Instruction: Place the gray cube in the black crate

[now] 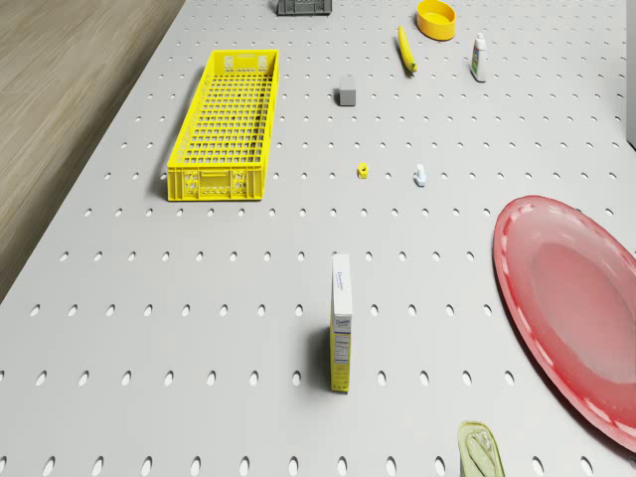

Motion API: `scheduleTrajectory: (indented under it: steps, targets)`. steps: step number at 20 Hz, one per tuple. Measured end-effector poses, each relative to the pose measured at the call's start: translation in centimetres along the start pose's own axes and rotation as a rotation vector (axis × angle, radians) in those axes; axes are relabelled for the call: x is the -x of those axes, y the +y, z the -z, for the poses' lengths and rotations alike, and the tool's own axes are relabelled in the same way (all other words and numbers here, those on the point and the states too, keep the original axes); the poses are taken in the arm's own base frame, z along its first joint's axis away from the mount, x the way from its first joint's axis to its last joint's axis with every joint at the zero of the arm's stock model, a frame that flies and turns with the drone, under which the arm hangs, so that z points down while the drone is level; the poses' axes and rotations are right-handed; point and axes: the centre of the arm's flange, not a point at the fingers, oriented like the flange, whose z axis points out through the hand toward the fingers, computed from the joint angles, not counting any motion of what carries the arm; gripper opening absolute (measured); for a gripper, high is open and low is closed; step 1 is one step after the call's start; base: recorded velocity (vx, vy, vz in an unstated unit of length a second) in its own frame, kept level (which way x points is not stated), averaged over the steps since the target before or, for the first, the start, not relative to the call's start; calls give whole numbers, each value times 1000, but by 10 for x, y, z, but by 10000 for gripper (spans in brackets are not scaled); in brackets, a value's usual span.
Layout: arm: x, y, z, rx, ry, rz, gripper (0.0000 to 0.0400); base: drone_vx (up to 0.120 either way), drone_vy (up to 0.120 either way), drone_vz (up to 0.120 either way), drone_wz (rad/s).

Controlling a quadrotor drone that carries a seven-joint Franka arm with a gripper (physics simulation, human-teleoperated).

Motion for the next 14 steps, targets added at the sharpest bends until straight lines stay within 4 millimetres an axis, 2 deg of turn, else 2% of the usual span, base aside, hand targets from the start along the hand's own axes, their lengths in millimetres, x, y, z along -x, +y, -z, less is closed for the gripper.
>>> scheduleTrajectory:
  steps: [3, 6, 10, 14]
  targets:
    - [35, -34, -13, 364, 362, 11, 400, 120, 0, -120, 0]
    - [59, -58, -46, 705, 701, 22, 400, 120, 0, -120, 0]
    - [71, -68, -87, 1021, 1017, 33, 400, 120, 0, -120, 0]
    - [72, -68, -111, 1190, 1189, 42, 400, 120, 0, -120, 0]
